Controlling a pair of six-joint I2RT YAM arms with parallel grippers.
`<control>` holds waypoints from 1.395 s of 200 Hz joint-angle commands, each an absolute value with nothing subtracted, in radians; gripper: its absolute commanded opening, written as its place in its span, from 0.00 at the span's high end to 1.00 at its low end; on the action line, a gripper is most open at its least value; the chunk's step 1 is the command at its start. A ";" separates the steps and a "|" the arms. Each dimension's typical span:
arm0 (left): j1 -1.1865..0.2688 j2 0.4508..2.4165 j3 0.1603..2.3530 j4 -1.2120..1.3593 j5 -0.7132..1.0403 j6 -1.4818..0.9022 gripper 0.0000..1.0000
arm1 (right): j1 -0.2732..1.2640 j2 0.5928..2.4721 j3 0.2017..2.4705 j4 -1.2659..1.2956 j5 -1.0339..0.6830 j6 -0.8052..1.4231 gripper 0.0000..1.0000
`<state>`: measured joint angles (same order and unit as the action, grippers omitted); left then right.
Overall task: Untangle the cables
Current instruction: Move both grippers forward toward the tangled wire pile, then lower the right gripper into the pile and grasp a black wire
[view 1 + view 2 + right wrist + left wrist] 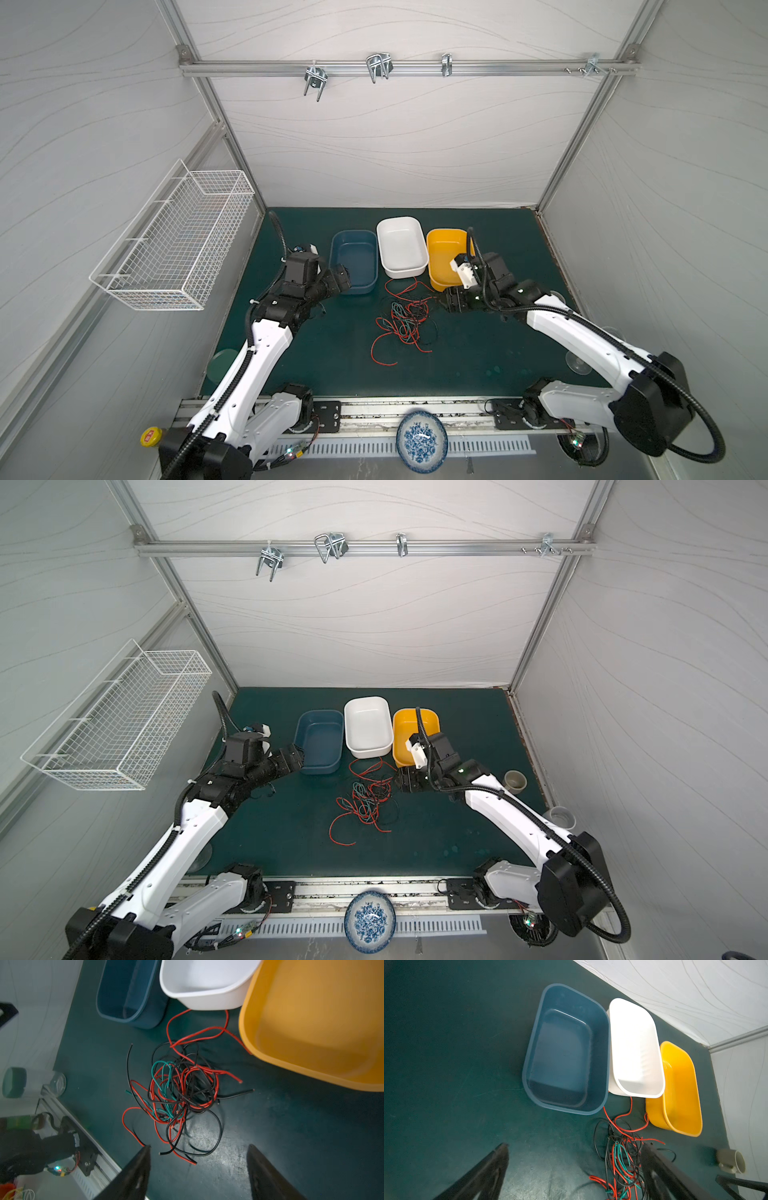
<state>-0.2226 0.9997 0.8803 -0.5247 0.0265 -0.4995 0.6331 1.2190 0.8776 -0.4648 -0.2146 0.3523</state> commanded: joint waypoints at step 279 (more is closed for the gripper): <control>-0.304 1.210 1.081 -0.611 0.023 -0.388 0.01 | 0.692 1.434 0.845 -0.223 -0.107 0.364 1.00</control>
<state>-0.3031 1.1946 1.0588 -0.6052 0.0154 -0.3935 0.6815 1.4826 0.8440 -0.2176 -0.0868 0.3664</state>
